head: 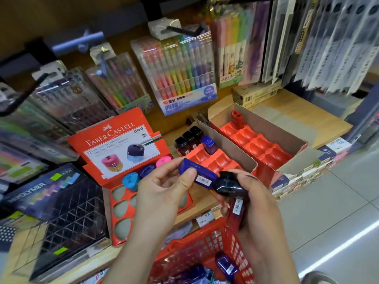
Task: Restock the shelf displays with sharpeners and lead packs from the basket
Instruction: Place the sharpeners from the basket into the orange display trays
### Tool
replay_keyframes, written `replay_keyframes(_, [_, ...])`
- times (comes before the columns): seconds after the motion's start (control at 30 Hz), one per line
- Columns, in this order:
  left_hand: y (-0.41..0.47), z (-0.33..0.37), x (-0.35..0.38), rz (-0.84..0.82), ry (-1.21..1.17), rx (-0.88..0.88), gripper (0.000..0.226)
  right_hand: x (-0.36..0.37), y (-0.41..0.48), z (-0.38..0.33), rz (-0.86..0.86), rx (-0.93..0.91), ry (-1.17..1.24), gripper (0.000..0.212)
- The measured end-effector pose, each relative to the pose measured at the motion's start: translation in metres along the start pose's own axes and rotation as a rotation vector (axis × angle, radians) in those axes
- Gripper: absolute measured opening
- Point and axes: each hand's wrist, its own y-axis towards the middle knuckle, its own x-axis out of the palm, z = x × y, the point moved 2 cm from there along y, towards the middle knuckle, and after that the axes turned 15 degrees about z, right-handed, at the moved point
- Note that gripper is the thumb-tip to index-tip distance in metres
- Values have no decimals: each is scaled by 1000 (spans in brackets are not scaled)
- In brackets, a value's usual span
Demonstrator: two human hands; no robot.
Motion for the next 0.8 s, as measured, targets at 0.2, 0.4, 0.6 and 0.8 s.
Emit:
replay_keyframes(0.2, [48,-7,27,87,162,117,30,0,0,-1,143,-30,62,13])
replay_keyframes(0.4, [75,-30,55,51,375,242,31,-2,5,0,138,-92,50,13])
replay_keyframes(0.6, [88,-45,64,10,507,332,27,-3,7,0,172,-103,90,23])
replay_keyframes(0.8, [84,-40,65,4,738,607,25,-1,8,2,207,-28,118,20])
